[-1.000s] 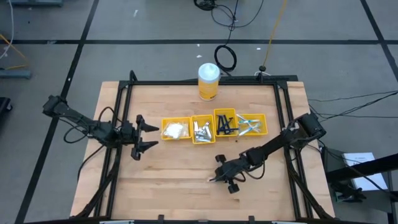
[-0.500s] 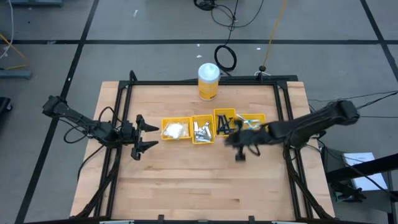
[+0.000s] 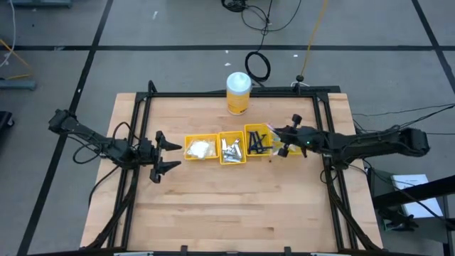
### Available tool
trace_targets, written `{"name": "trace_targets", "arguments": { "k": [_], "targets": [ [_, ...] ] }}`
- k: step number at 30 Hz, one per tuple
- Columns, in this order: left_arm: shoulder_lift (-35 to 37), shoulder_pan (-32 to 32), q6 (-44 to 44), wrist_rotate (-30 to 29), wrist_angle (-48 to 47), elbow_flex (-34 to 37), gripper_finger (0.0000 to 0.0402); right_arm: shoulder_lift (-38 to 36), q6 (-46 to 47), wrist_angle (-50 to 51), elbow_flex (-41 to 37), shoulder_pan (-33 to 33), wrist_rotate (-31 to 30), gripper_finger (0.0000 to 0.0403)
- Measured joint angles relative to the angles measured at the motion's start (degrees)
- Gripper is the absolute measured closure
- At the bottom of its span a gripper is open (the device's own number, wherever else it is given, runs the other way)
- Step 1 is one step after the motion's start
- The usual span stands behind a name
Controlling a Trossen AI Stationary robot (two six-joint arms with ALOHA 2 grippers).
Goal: Pick & Place Travel size toiletries
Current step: Put the red toothbrush into the right yellow bin
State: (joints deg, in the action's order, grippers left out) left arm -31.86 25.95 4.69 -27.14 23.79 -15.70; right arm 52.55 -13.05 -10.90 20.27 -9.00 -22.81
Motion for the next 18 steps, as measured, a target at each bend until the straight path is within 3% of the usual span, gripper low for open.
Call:
{"name": "trace_targets", "arguments": {
  "k": [3, 7, 18],
  "targets": [
    [0.0, 0.0, 0.0, 0.0, 0.0, 0.0, 0.0128, -1.2, -1.2, -11.9, -6.6, -1.7, 0.5, 0.0397],
    [0.0, 0.0, 0.0, 0.0, 0.0, 0.0, 0.0128, -1.9, -0.4, -19.9, -12.4, -3.6, 0.5, 0.0394],
    [0.0, 0.0, -0.4, 0.0, 0.0, 0.0, 0.0128, -1.9, 1.6, -22.4, -15.5, -4.1, 0.6, 0.0388]
  ]
}}
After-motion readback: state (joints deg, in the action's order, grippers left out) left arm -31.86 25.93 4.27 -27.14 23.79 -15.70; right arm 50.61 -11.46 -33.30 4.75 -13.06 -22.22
